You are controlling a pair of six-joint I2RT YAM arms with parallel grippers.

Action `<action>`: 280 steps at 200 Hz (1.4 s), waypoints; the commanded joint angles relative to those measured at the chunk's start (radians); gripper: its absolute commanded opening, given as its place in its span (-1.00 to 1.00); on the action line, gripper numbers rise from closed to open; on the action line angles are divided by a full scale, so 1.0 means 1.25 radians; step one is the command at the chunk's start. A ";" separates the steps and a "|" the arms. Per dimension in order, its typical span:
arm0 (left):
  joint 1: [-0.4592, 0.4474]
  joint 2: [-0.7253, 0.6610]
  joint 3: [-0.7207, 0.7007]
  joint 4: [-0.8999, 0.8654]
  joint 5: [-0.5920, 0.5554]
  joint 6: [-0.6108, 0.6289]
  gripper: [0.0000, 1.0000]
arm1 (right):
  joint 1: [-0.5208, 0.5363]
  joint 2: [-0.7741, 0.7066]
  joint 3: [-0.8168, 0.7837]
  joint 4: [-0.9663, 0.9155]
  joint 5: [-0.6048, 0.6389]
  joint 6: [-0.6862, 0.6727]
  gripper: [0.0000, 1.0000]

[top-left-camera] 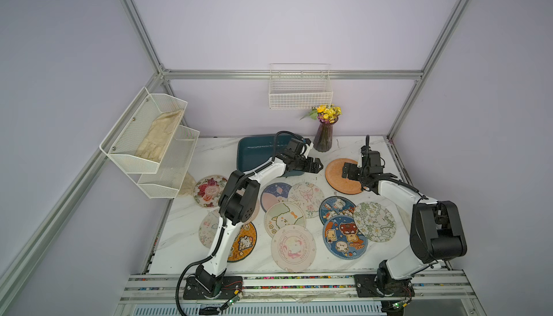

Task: Put the coasters into the storage box
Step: Move the storage box to the center of the board, then pick up the coaster from the center of the board.

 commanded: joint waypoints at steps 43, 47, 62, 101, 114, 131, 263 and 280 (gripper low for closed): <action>-0.034 -0.043 -0.006 0.031 0.019 -0.053 0.89 | 0.008 -0.025 -0.002 -0.018 0.001 0.017 0.95; -0.035 -0.041 -0.006 0.031 0.020 -0.057 0.89 | 0.010 -0.024 0.000 -0.017 0.002 0.019 0.95; -0.040 -0.040 -0.003 0.031 0.023 -0.070 0.88 | 0.014 -0.019 0.003 -0.018 0.000 0.020 0.95; -0.045 -0.053 -0.004 0.021 -0.019 -0.060 0.90 | 0.020 -0.011 0.013 -0.019 0.000 0.020 0.95; -0.042 -0.062 0.007 0.009 -0.043 -0.050 0.93 | 0.022 -0.009 0.015 -0.022 -0.003 0.017 0.95; -0.038 -0.078 0.016 0.006 -0.071 -0.041 1.00 | 0.022 -0.006 0.020 -0.025 -0.008 0.014 0.95; -0.005 -0.450 -0.357 0.007 -0.217 -0.058 1.00 | 0.023 0.008 0.066 -0.204 -0.190 0.054 0.91; -0.003 -0.503 -0.423 -0.005 -0.224 -0.074 0.99 | 0.024 0.005 0.064 -0.242 -0.237 0.047 0.86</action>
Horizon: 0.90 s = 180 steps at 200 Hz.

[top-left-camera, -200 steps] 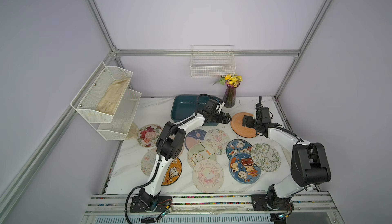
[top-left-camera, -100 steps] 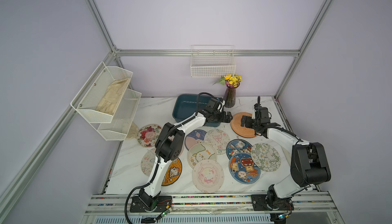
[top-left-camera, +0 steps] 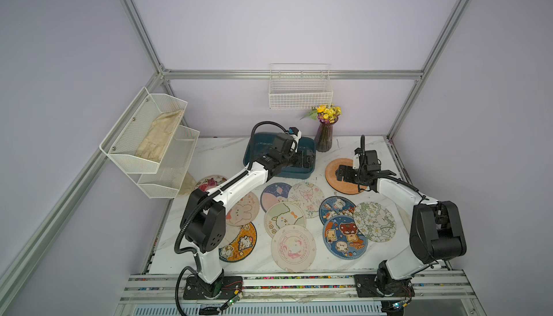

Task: Put the coasters into the storage box
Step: Pick up the coaster from the center of the board.

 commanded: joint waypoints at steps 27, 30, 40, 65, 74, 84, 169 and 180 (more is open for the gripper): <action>0.008 -0.135 -0.188 -0.048 -0.023 -0.060 1.00 | 0.005 -0.010 -0.004 -0.130 -0.169 0.010 0.81; 0.008 -0.140 -0.196 -0.054 -0.023 -0.065 1.00 | 0.006 -0.011 -0.007 -0.133 -0.177 0.010 0.80; 0.008 -0.158 -0.219 -0.073 -0.020 -0.078 1.00 | 0.017 -0.011 -0.013 -0.147 -0.201 0.006 0.78; 0.008 -0.201 -0.282 -0.105 -0.018 -0.102 0.98 | 0.057 -0.003 -0.008 -0.194 -0.229 -0.022 0.75; 0.007 -0.216 -0.302 -0.121 -0.017 -0.106 0.96 | 0.070 -0.002 -0.006 -0.202 -0.243 -0.025 0.74; 0.008 -0.232 -0.326 -0.137 -0.017 -0.116 0.94 | 0.087 0.000 -0.006 -0.205 -0.263 -0.024 0.73; 0.005 -0.356 -0.525 -0.174 0.037 -0.208 0.74 | 0.246 0.026 -0.037 -0.170 -0.321 -0.008 0.62; 0.003 -0.360 -0.542 -0.175 0.046 -0.212 0.74 | 0.263 0.031 -0.039 -0.166 -0.323 -0.009 0.58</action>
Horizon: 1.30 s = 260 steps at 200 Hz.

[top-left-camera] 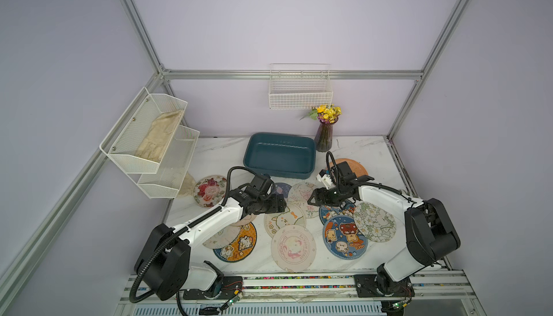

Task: Put the coasters into the storage box
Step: Pick up the coaster from the center of the board.

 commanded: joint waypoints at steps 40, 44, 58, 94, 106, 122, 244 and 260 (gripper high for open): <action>0.000 -0.046 -0.090 -0.002 0.060 -0.040 0.69 | 0.078 0.015 -0.044 0.006 -0.021 0.001 0.49; 0.000 -0.049 -0.095 -0.002 0.063 -0.041 0.69 | 0.083 0.013 -0.047 0.006 -0.019 0.003 0.49; 0.000 -0.064 -0.112 -0.002 0.076 -0.052 0.66 | 0.098 0.009 -0.058 -0.002 -0.015 0.007 0.48; -0.021 -0.125 -0.166 -0.017 0.084 -0.096 0.60 | 0.143 -0.007 -0.106 -0.004 0.004 0.029 0.47; -0.032 -0.143 -0.184 -0.018 0.084 -0.114 0.59 | 0.153 -0.025 -0.130 0.000 0.015 0.045 0.47; -0.053 -0.160 -0.200 -0.023 0.081 -0.132 0.59 | 0.167 -0.052 -0.160 0.009 0.030 0.073 0.47; -0.206 -0.235 -0.310 0.001 0.018 -0.288 0.56 | 0.256 -0.179 -0.284 0.051 0.122 0.254 0.46; -0.213 -0.217 -0.314 0.021 0.019 -0.289 0.55 | 0.265 -0.203 -0.292 0.062 0.124 0.268 0.45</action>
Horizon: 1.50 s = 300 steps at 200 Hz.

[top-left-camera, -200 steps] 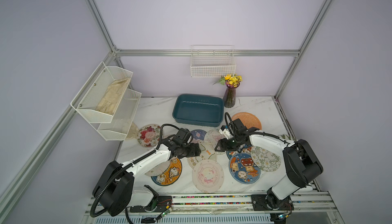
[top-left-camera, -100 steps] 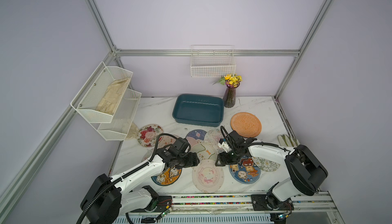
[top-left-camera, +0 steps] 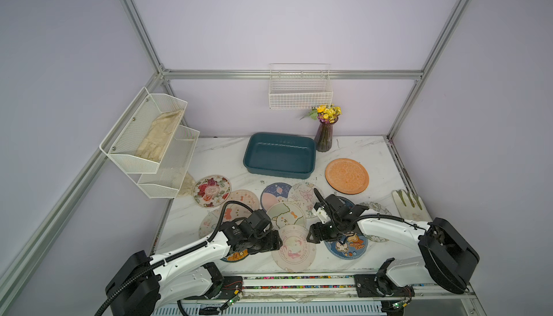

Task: Put the coasters into the storage box
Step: Pick up the coaster from the center of the board.

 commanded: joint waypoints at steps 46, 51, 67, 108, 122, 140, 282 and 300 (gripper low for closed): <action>-0.026 0.090 -0.026 0.101 0.007 -0.026 0.49 | 0.038 -0.014 -0.023 0.031 0.018 0.061 0.44; -0.026 0.097 -0.026 0.106 0.011 -0.026 0.49 | 0.040 -0.013 -0.023 0.033 0.017 0.063 0.44; -0.026 0.119 -0.019 0.117 0.021 -0.022 0.45 | 0.045 -0.013 -0.023 0.034 0.016 0.063 0.43; -0.026 0.166 -0.002 0.128 0.040 -0.015 0.40 | 0.052 0.035 -0.013 0.040 0.005 0.056 0.38; -0.026 0.172 0.001 0.129 0.042 -0.015 0.40 | 0.054 0.047 -0.008 0.039 0.003 0.050 0.38; -0.026 0.175 0.003 0.129 0.041 -0.016 0.40 | 0.054 0.059 -0.004 0.043 -0.001 0.046 0.31; -0.013 0.109 0.227 -0.040 -0.008 0.086 -1.00 | 0.047 0.036 0.027 0.050 -0.010 0.038 0.50; 0.007 0.093 0.277 -0.084 -0.022 0.102 -1.00 | 0.034 0.022 0.035 0.050 -0.009 0.043 0.53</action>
